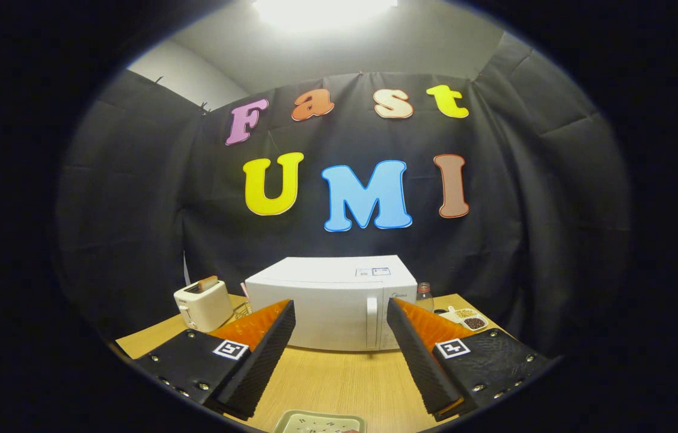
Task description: Open the microwave, put the food inside, and close the microwave door.
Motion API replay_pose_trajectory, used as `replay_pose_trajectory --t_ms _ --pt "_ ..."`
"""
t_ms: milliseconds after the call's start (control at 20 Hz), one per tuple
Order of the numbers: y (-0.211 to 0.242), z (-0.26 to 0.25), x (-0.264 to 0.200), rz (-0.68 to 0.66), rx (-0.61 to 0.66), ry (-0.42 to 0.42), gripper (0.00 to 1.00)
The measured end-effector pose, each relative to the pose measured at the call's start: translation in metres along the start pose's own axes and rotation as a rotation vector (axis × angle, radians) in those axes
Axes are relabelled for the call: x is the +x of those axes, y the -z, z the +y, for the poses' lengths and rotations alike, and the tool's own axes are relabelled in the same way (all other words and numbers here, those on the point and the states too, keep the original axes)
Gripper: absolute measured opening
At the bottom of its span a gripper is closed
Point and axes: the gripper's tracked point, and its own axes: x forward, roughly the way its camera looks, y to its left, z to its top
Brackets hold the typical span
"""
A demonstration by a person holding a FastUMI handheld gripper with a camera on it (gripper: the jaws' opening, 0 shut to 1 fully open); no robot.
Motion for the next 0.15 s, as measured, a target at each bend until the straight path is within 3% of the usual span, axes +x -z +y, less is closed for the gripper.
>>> replay_pose_trajectory --t_ms 150 --pt "-0.0025 -0.0033 0.0054 -0.003 0.004 0.001 0.98"
